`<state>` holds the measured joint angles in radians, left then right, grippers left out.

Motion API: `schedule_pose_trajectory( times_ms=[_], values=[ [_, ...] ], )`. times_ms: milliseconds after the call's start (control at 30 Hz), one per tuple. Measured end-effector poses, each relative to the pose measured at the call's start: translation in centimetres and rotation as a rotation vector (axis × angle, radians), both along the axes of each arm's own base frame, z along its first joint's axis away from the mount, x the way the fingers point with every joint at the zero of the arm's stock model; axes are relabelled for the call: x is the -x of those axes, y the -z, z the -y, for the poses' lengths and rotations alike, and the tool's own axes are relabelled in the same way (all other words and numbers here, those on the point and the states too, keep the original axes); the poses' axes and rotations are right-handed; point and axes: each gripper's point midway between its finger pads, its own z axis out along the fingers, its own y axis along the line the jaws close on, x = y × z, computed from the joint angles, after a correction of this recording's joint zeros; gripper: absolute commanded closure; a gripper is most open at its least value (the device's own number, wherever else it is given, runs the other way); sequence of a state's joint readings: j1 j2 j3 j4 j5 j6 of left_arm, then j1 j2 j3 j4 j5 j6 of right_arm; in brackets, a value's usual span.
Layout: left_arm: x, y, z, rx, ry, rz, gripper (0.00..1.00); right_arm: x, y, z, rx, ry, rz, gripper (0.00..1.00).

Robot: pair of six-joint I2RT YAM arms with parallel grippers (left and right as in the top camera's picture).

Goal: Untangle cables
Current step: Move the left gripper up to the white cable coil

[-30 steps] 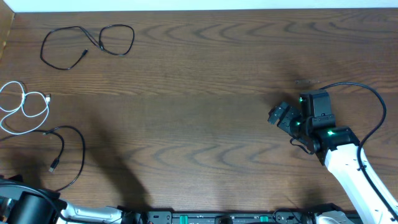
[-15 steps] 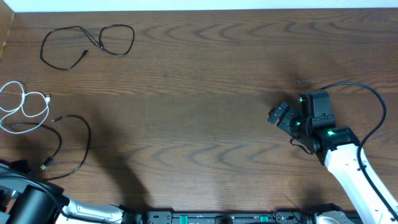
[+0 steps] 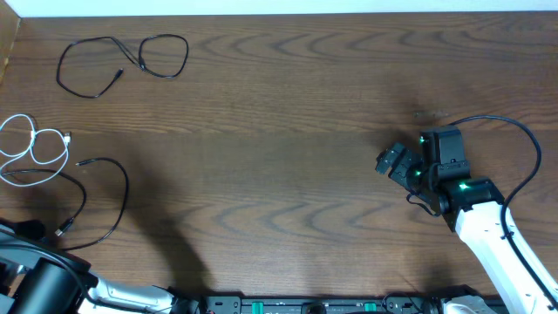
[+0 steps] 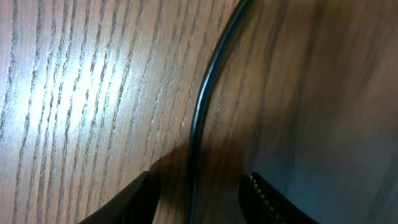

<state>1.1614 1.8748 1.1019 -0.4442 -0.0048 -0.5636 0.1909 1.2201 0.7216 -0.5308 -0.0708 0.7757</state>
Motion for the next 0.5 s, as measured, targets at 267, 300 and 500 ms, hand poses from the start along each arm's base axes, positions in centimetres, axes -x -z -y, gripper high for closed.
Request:
schedule_pose_trajectory(
  times_ms=[267, 300, 500],
  values=[
    [-3.5, -6.4, -1.4, -0.193, 0.076, 0.086, 0.42, 0.0, 0.0, 0.0, 0.0, 0.0, 0.0, 0.01],
    [-4.6, -8.1, -1.6, -0.242, 0.105, 0.108, 0.3, 0.0, 0.0, 0.0, 0.0, 0.0, 0.0, 0.01],
    [-11.6, -12.8, 0.1, -0.383, 0.326, 0.174, 0.2, 0.0, 0.0, 0.0, 0.0, 0.0, 0.0, 0.01]
  ],
)
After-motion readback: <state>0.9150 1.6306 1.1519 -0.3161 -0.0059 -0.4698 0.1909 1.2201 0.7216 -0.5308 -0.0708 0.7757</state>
